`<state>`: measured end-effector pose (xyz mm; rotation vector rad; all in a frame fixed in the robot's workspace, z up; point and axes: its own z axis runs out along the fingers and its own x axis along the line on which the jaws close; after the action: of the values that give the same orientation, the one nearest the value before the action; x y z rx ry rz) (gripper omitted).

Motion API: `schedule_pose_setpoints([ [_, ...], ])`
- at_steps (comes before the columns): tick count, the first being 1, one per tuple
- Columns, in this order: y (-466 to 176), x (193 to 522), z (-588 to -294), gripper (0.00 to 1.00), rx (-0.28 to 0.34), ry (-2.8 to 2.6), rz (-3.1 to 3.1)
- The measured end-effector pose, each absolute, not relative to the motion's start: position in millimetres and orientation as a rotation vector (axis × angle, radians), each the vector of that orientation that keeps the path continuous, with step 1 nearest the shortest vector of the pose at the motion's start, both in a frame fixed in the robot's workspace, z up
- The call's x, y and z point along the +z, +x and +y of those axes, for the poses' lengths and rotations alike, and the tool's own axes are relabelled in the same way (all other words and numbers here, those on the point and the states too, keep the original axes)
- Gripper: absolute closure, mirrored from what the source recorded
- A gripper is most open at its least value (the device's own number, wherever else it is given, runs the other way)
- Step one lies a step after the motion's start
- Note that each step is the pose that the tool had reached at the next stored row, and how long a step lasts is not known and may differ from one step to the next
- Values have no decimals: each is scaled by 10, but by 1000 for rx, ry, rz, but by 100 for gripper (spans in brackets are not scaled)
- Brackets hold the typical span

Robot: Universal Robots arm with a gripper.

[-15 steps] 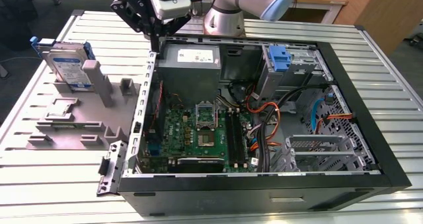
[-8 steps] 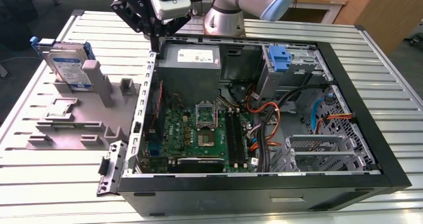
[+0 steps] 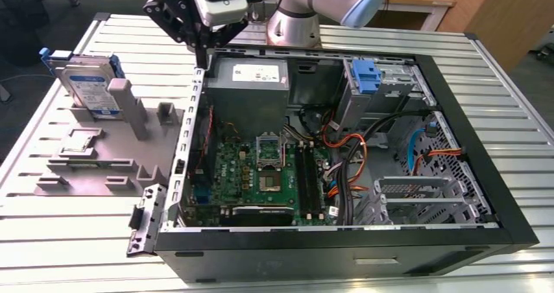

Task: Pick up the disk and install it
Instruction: 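Reach for the disk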

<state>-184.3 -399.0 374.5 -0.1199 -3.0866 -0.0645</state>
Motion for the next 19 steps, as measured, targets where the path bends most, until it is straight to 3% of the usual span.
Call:
schedule_pose_setpoints([
  [19, -2103, 3722, -3979, 90, -64, -120, -3087],
])
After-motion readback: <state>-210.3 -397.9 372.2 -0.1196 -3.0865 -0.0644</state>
